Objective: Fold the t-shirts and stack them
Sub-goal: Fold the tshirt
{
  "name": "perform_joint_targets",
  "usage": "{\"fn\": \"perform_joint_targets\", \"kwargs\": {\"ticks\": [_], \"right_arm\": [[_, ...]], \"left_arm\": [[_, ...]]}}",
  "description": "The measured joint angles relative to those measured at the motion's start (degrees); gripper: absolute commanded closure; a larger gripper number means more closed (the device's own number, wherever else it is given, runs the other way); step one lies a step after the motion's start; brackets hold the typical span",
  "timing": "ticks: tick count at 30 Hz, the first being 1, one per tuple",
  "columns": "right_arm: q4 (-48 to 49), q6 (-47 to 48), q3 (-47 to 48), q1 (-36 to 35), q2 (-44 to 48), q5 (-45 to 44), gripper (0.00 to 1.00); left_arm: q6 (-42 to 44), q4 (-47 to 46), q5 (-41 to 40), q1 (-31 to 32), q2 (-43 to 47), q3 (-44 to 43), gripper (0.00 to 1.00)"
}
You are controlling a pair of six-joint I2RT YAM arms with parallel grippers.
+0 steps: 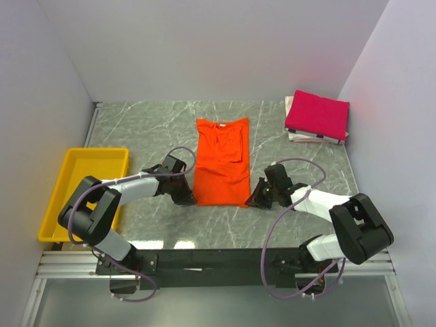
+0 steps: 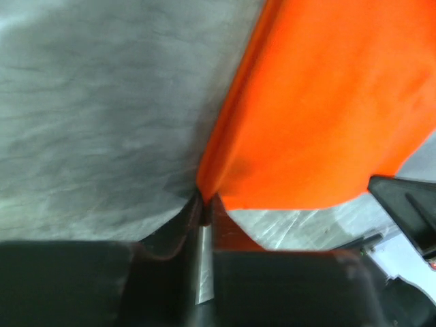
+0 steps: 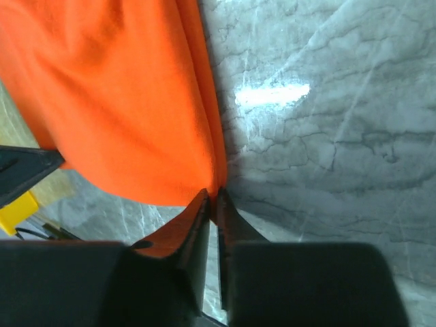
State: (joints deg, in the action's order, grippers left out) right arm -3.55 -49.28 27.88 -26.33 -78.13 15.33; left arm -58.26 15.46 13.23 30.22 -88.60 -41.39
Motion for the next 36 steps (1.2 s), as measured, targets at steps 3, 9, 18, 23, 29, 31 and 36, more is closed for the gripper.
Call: {"fn": "perform_joint_targets", "kwargs": {"ticks": [3,9,18,23,29,31,36], "right_arm": [[-0.44,0.37,0.22,-0.57,-0.04,-0.72,0.99],[-4.87,1.53,-0.33,-3.61,3.39,-1.55,1.0],[-15.98,-2.08,-8.44,-15.45,22.21,-1.68,0.96],[-23.23,-5.97,-10.62,-21.2,32.39,-3.21,0.4],[-34.16,-3.32,2.64,-20.79,31.61,-13.6,0.35],[-32.54,-0.26,8.85,-18.51,29.11,-15.13,0.4],[-23.93,7.1,20.65,-8.24,16.06,-15.28,0.52]], "left_arm": [[0.11,-0.07,-0.02,0.52,-0.26,-0.11,0.99],[-0.07,3.02,-1.64,3.32,2.43,1.03,0.99],[-4.87,12.96,-1.75,12.7,17.05,10.84,0.99],[-6.32,19.47,-1.07,16.17,24.83,12.92,0.47],[-3.82,30.32,-7.5,13.46,28.24,1.97,0.43],[-1.46,30.69,-8.46,8.9,27.19,-3.26,0.51],[2.4,23.65,-12.15,-4.07,17.16,-12.24,0.6]]}}
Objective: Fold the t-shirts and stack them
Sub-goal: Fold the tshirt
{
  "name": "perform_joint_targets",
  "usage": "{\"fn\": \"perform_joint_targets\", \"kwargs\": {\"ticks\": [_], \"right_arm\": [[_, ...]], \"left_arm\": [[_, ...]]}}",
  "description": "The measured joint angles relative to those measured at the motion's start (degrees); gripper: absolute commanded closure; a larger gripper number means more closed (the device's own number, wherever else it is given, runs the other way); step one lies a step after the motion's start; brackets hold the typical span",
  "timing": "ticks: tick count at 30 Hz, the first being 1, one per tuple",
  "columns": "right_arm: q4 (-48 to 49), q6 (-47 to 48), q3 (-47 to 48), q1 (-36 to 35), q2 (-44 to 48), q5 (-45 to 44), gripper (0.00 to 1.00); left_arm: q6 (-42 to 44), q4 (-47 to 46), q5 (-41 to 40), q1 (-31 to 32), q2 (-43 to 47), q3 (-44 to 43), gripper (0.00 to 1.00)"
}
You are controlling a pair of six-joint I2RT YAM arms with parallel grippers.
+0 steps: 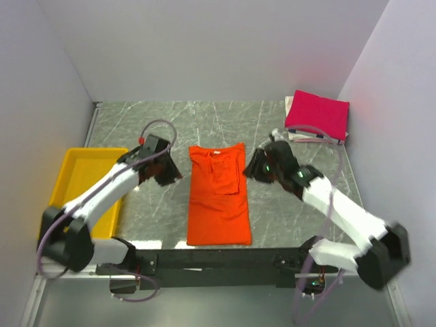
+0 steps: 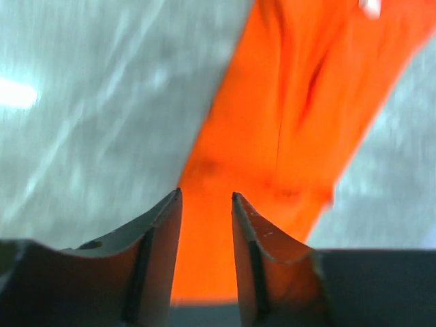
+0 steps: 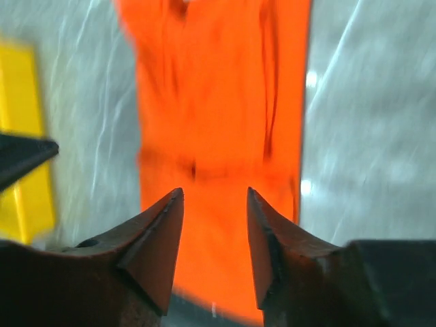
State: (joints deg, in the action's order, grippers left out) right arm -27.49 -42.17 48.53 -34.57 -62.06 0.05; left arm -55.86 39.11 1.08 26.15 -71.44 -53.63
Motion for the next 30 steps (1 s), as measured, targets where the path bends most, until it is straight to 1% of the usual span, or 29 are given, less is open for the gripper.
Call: {"fn": "perform_joint_targets", "kwargs": {"ticks": [2,5,7,10,15,18,23,26,30], "right_arm": [[3.17,2.58,5.75,3.48,-9.01,-0.57,0.53],[7.34,5.51,12.13,6.78,-21.11,-0.81,0.54],[8.33,7.17,14.51,8.92,-26.69,-0.83,0.53],[8.81,9.14,18.1,11.98,-32.94,0.15,0.53],[11.04,10.93,23.08,15.21,-40.92,2.47,0.53],[11.39,11.52,24.39,15.74,-43.43,3.39,0.53],[11.72,12.07,24.76,16.2,-45.27,4.96,0.53],[11.96,12.17,24.98,16.48,-46.1,5.64,0.53],[12.48,12.31,26.27,16.92,-48.28,6.36,0.53]], "left_arm": [[1.01,-4.28,-2.19,-1.9,-7.61,-3.41,0.64],[2.27,-9.55,-3.56,-3.63,-17.94,-7.78,0.65],[3.5,-11.85,-3.89,-4.63,-23.82,-11.1,0.66],[5.64,-14.36,-3.85,-6.14,-31.21,-16.81,0.64],[8.79,-17.94,-2.05,-7.76,-37.29,-22.53,0.65],[10.38,-20.06,0.07,-7.91,-40.11,-25.18,0.66],[12.2,-21.35,3.21,-7.89,-42.1,-26.01,0.64],[12.83,-21.42,4.28,-7.89,-42.38,-26.01,0.62],[13.44,-22.16,5.57,-7.91,-42.4,-25.99,0.54]]}}
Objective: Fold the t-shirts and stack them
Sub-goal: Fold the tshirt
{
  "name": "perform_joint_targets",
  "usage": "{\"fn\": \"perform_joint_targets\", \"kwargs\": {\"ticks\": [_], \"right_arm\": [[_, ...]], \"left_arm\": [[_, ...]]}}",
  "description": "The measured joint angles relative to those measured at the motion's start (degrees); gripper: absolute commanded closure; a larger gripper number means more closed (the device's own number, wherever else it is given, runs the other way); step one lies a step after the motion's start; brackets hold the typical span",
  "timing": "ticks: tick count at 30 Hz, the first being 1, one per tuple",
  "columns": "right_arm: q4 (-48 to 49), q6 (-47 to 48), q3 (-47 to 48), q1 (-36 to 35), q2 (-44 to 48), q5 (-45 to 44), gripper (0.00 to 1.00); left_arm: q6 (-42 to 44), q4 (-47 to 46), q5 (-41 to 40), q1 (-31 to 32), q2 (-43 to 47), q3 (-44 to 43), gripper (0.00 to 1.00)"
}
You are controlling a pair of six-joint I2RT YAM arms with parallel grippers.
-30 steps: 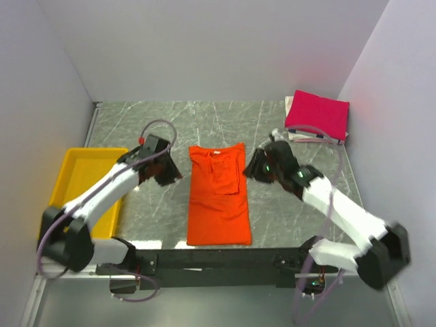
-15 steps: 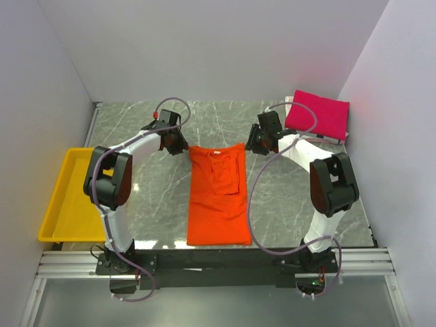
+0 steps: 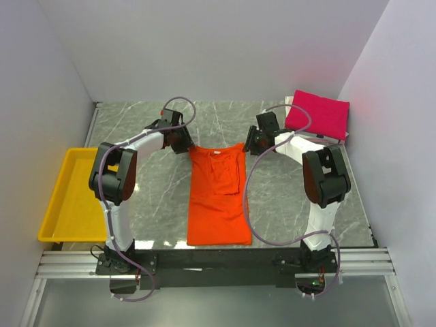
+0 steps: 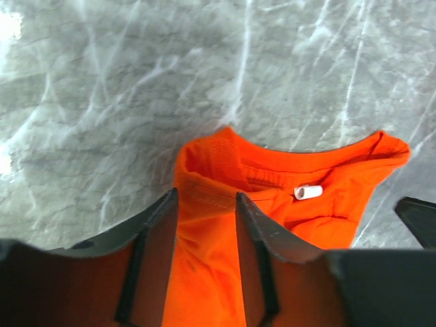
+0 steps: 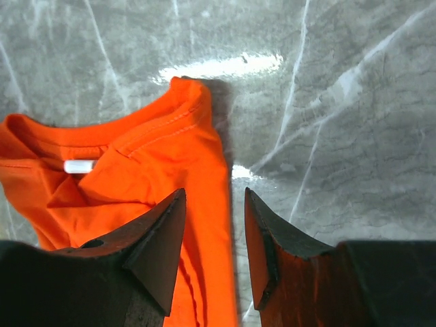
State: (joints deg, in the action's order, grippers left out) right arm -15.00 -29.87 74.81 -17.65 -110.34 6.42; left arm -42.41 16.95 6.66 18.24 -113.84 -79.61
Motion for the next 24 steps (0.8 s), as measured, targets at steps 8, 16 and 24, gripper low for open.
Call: {"fn": "perform_joint_targets", "kwargs": {"ticks": [8,16,24], "right_arm": [[0.66,-0.04,0.04,0.26,-0.66,0.79,0.53],[1.86,-0.11,0.04,0.74,-0.7,1.92,0.53],[2.12,-0.52,0.07,1.07,-1.66,3.67,0.54]], "left_arm": [[1.31,-0.59,0.79,0.0,0.15,0.04,0.66],[2.97,2.38,-1.44,0.0,1.36,0.22,0.69],[5.75,4.5,-1.57,0.0,-1.05,-2.73,0.66]]}}
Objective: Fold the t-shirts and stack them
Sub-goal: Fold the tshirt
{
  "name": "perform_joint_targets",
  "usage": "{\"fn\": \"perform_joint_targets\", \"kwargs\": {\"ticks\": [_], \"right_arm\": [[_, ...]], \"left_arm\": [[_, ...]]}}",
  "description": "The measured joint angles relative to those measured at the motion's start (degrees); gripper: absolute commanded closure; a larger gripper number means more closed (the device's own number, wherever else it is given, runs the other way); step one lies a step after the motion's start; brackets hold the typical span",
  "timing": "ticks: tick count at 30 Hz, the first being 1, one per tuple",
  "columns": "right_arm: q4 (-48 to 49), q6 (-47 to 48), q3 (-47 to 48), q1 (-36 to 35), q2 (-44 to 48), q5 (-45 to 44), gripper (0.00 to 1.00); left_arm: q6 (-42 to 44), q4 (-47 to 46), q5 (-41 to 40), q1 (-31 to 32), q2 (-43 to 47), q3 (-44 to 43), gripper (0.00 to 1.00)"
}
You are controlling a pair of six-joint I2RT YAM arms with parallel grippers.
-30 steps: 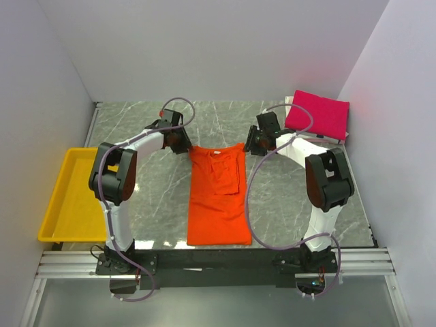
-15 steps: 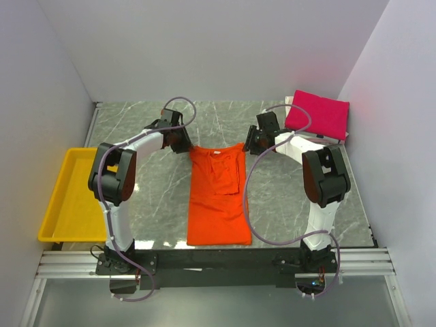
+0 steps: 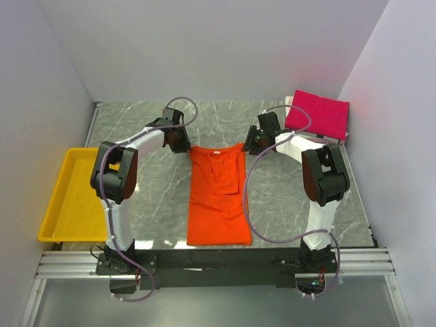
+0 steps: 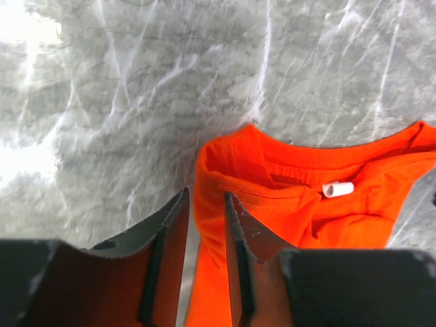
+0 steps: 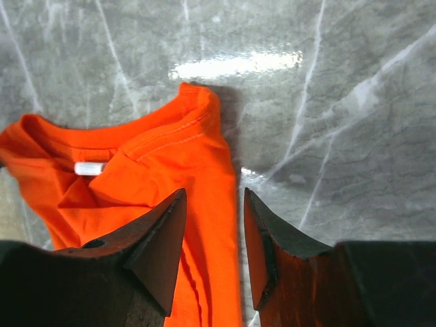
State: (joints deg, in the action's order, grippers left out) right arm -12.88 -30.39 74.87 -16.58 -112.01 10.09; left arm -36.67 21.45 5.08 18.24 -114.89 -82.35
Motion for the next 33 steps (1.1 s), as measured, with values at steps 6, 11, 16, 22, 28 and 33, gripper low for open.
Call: {"fn": "perform_joint_targets", "kwargs": {"ticks": [6,11,16,22,28,33], "right_arm": [[0.55,-0.66,-0.9,-0.55,0.5,0.98,0.54],[0.2,-1.07,-5.31,-2.78,5.7,0.37,0.54],[0.09,-1.05,-7.43,-10.21,12.57,-2.21,0.53],[0.15,-1.27,-8.26,-15.32,15.28,-4.04,0.53],[-1.25,-1.25,-5.33,-11.45,11.13,-7.04,0.52],[-2.51,-0.61,3.13,-6.58,2.75,-9.05,0.52]], "left_arm": [[0.81,-0.76,2.67,0.0,-4.83,-3.04,0.68],[1.05,-1.2,4.74,-0.02,-7.54,-6.38,0.79],[1.09,-2.12,6.6,0.0,-8.76,-9.22,0.95],[1.38,-2.8,7.13,0.0,-8.79,-9.42,0.8],[1.62,-5.07,7.41,0.0,-8.79,-8.83,0.59],[1.79,-5.77,7.74,0.0,-8.79,-9.01,0.62]]}}
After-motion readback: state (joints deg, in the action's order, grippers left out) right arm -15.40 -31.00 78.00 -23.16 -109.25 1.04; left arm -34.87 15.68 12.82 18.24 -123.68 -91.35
